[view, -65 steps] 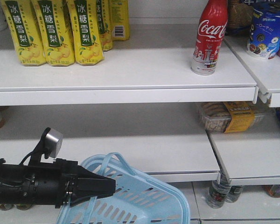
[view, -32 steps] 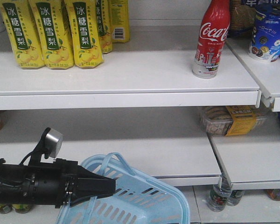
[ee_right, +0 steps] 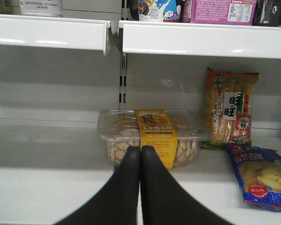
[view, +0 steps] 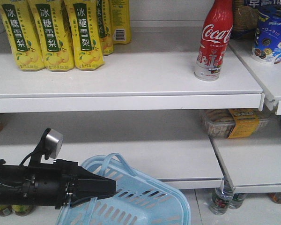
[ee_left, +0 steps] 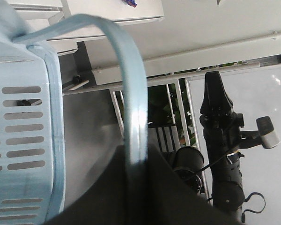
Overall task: Place coke in basket with both arms
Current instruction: 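Drive closer and align the base with the red Coca-Cola bottle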
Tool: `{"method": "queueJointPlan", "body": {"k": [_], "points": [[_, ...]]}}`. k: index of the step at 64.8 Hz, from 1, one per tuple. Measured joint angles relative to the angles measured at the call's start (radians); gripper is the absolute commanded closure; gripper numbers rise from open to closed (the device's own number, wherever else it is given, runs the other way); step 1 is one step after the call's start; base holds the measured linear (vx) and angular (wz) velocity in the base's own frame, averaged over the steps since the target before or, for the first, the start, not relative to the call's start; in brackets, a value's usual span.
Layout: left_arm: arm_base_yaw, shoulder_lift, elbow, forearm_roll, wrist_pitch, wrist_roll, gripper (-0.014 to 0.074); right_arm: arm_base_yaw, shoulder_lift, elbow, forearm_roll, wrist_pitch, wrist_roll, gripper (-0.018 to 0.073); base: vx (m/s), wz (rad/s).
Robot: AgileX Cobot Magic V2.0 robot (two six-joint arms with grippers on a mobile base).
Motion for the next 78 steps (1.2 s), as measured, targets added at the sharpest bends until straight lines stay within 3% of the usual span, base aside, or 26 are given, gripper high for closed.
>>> {"method": "queueJointPlan", "body": {"k": [78], "points": [[0.000, 0.000, 0.000, 0.000, 0.000, 0.000, 0.0603, 0.000, 0.000, 0.000, 0.000, 0.000, 0.000, 0.0569, 0.01, 0.01]]}}
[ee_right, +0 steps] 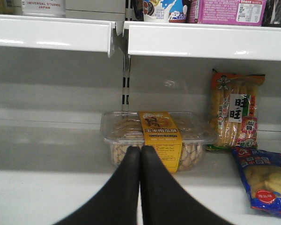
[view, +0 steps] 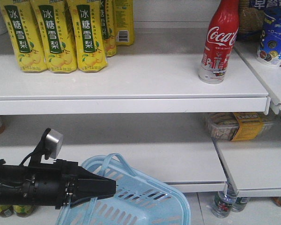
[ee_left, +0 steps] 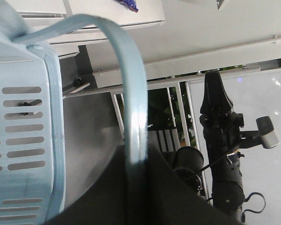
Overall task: Place coke in basket with both arms
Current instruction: 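Drive closer and align the base with the red Coca-Cola bottle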
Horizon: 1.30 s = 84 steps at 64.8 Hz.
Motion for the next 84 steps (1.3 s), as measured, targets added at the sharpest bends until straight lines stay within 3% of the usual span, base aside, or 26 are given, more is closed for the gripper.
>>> {"method": "queueJointPlan", "body": {"k": [61, 84], "points": [[0.000, 0.000, 0.000, 0.000, 0.000, 0.000, 0.0603, 0.000, 0.000, -0.003, 0.018, -0.057, 0.005, 0.0569, 0.00, 0.00], [0.000, 0.000, 0.000, 0.000, 0.000, 0.000, 0.0603, 0.000, 0.179, -0.236, 0.064, 0.019, 0.015, 0.0569, 0.00, 0.00]]}}
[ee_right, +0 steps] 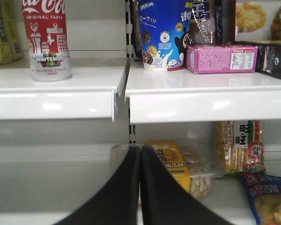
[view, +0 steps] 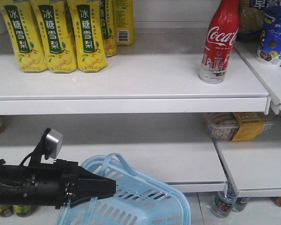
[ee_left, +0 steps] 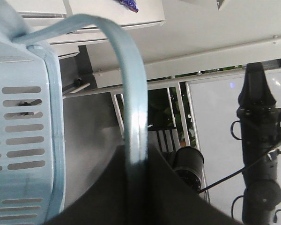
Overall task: Place coke in basket with both arms
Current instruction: 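Drive closer and align the base with the red Coca-Cola bottle, then reach the right gripper to the red Coca-Cola bottle and grasp it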
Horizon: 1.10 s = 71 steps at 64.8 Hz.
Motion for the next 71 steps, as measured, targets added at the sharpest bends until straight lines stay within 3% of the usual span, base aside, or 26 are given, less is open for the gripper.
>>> {"method": "queueJointPlan", "body": {"k": [12, 28, 49, 58, 71], "points": [[0.000, 0.000, 0.000, 0.000, 0.000, 0.000, 0.0603, 0.000, 0.142, -0.115, 0.012, 0.000, -0.016, 0.0569, 0.00, 0.00], [0.000, 0.000, 0.000, 0.000, 0.000, 0.000, 0.0603, 0.000, 0.223, -0.127, 0.111, 0.001, 0.011, 0.0569, 0.00, 0.00], [0.000, 0.000, 0.000, 0.000, 0.000, 0.000, 0.0603, 0.000, 0.232, -0.127, 0.090, 0.002, -0.017, 0.0557, 0.00, 0.00], [0.000, 0.000, 0.000, 0.000, 0.000, 0.000, 0.0603, 0.000, 0.232, -0.127, 0.086, 0.011, -0.067, 0.0513, 0.00, 0.00], [0.000, 0.000, 0.000, 0.000, 0.000, 0.000, 0.0603, 0.000, 0.232, -0.127, 0.087, 0.011, -0.089, 0.0354, 0.00, 0.00]]}}
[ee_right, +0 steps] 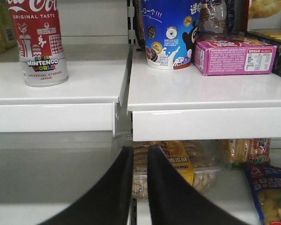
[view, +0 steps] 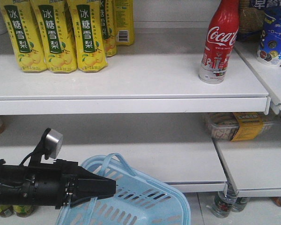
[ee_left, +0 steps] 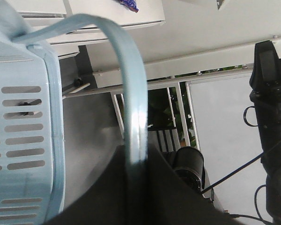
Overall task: Place coke in basket with both arms
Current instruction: 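Reach the right gripper to the red Coca-Cola bottle and grasp it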
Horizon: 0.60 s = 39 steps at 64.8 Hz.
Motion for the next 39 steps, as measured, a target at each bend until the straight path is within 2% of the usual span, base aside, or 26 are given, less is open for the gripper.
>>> {"method": "queueJointPlan", "body": {"k": [17, 24, 39], "points": [[0.000, 0.000, 0.000, 0.000, 0.000, 0.000, 0.0603, 0.000, 0.000, 0.000, 0.001, 0.001, -0.002, 0.0080, 0.00, 0.00], [0.000, 0.000, 0.000, 0.000, 0.000, 0.000, 0.0603, 0.000, 0.000, 0.000, 0.001, 0.004, -0.002, 0.0008, 0.00, 0.00], [0.000, 0.000, 0.000, 0.000, 0.000, 0.000, 0.0603, 0.000, 0.000, 0.000, 0.013, 0.005, -0.002, -0.0014, 0.00, 0.00]]}}
